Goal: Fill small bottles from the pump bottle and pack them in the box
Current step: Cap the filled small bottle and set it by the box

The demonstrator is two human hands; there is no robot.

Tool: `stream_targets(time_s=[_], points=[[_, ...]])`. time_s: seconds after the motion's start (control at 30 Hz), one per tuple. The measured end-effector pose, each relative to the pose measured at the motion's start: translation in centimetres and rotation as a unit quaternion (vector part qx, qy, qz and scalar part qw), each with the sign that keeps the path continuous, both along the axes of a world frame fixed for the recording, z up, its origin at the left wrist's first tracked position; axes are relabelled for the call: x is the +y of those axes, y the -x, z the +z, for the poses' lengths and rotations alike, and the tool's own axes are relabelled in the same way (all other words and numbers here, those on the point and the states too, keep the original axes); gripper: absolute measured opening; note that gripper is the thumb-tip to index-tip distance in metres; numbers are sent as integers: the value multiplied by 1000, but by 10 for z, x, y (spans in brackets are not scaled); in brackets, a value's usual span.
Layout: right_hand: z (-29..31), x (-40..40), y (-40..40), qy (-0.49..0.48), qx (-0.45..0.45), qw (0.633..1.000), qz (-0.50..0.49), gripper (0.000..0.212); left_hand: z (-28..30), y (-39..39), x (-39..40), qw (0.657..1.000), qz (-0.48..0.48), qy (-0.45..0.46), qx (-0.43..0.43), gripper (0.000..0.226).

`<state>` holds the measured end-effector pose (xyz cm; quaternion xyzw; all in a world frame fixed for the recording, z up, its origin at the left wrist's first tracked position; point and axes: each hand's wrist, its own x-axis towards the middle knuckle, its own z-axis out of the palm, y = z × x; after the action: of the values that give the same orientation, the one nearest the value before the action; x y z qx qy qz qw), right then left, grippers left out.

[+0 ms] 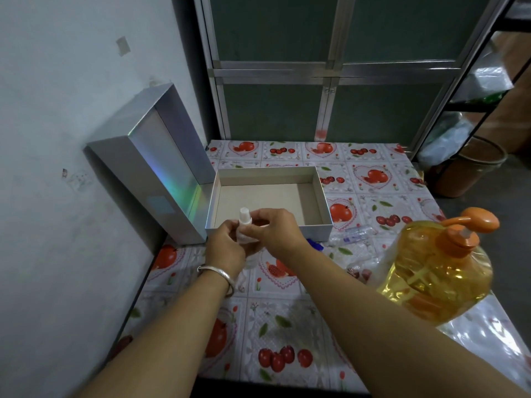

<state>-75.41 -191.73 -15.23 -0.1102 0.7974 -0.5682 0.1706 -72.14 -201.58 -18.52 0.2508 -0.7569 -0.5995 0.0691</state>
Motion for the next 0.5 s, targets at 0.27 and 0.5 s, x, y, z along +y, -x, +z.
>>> stream_targets(time_s=[0.27,0.5], points=[[-41,3,1,-74,-6,997,-14,34,-30,-8,-22,994,65,79,-36,36],[-61,-2,2,-99,-13,995,-25,31,-49,-6,-24,993,84,76,-46,44]])
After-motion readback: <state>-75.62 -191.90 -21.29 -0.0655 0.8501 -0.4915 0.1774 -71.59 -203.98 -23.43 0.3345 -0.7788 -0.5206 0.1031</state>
